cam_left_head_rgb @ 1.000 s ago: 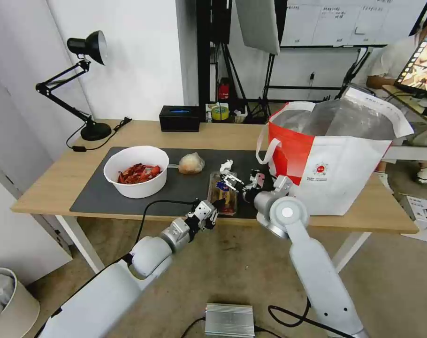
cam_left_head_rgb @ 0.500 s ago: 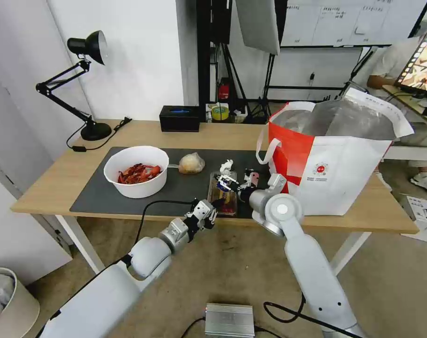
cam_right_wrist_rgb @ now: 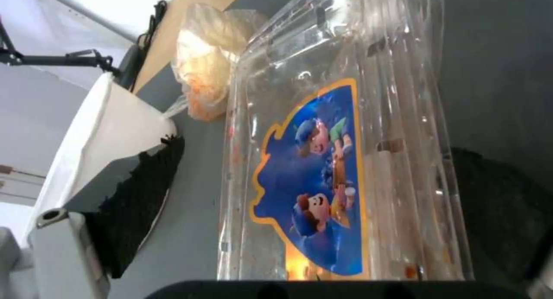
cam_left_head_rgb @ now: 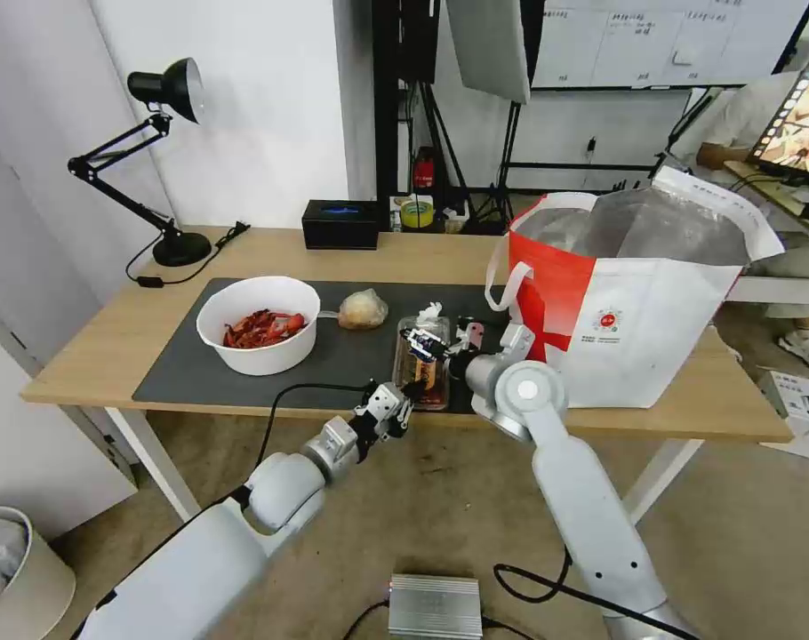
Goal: Pick up the trash from the table and place it into the takeout bag.
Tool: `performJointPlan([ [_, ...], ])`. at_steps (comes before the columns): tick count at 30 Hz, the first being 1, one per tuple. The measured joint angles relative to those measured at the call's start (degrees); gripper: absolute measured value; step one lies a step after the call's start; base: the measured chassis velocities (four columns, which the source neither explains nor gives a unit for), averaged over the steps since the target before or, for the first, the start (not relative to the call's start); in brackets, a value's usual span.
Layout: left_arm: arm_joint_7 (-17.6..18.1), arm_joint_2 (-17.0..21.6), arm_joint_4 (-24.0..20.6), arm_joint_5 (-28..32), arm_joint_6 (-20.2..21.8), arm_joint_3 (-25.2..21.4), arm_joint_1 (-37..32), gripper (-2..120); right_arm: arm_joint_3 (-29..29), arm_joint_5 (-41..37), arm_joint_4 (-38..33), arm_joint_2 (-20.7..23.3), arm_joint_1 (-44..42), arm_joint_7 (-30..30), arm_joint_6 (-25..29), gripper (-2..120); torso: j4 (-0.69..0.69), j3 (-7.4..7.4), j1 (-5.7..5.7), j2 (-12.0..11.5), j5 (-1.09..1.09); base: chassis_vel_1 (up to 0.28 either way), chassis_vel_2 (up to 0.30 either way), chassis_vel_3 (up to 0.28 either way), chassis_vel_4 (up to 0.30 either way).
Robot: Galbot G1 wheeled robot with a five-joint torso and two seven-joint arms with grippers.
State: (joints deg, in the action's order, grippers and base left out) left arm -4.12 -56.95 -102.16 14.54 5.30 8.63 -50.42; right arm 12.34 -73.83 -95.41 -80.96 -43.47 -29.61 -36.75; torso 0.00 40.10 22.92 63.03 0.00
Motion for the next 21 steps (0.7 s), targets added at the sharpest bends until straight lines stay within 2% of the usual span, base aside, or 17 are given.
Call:
performJointPlan([
  [8, 0.08, 0.22, -0.06, 0.98, 0.05, -0.13, 0.68, 0, -0.19, 0.03, -0.09, 0.08, 0.11, -0.09, -0.01, 99, 0.00, 0.00, 0.00, 0.00, 0.00, 0.000, 0.000, 0.000, 0.000],
  [10, 0.09, 0.42, -0.09, 1.10, 0.10, -0.13, 0.85, 0, -0.20, 0.11, -0.16, 0.10, -0.06, -0.21, -0.02, 91, 0.00, 0.00, 0.00, 0.00, 0.00, 0.000, 0.000, 0.000, 0.000],
  [12, 0.09, 0.47, -0.11, 1.12, 0.11, -0.12, 0.88, 0, -0.21, 0.11, -0.19, 0.10, -0.18, -0.26, -0.05, 88, 0.00, 0.00, 0.00, 0.00, 0.00, 0.000, 0.000, 0.000, 0.000],
  [14, 0.10, 0.53, -0.11, 1.14, 0.13, -0.06, 0.95, 0, -0.23, 0.16, -0.31, 0.12, -0.55, -0.47, -0.16, 75, 0.00, 0.00, 0.00, 0.00, 0.00, 0.000, 0.000, 0.000, 0.000],
  [16, 0.10, 0.53, -0.10, 1.15, 0.13, -0.03, 0.98, 0, -0.24, 0.17, -0.34, 0.12, -0.62, -0.57, -0.20, 74, 0.00, 0.00, 0.00, 0.00, 0.00, 0.000, 0.000, 0.000, 0.000],
  [18, 0.10, 0.50, -0.09, 1.17, 0.13, 0.03, 1.07, 0, -0.24, 0.18, -0.38, 0.14, -0.81, -0.91, -0.36, 63, 0.00, 0.00, 0.00, 0.00, 0.00, 0.000, 0.000, 0.000, 0.000],
  [19, 0.10, 0.50, -0.09, 1.17, 0.13, 0.03, 1.07, 0, -0.24, 0.18, -0.38, 0.14, -0.81, -0.91, -0.36, 63, 0.00, 0.00, 0.00, 0.00, 0.00, 0.000, 0.000, 0.000, 0.000],
  [21, 0.13, 0.39, -0.08, 1.19, 0.13, 0.05, 1.16, 0, -0.24, 0.18, -0.41, 0.20, -0.97, -1.13, -0.50, 53, 0.00, 0.00, 0.00, 0.00, 0.00, 0.000, 0.000, 0.000, 0.000],
])
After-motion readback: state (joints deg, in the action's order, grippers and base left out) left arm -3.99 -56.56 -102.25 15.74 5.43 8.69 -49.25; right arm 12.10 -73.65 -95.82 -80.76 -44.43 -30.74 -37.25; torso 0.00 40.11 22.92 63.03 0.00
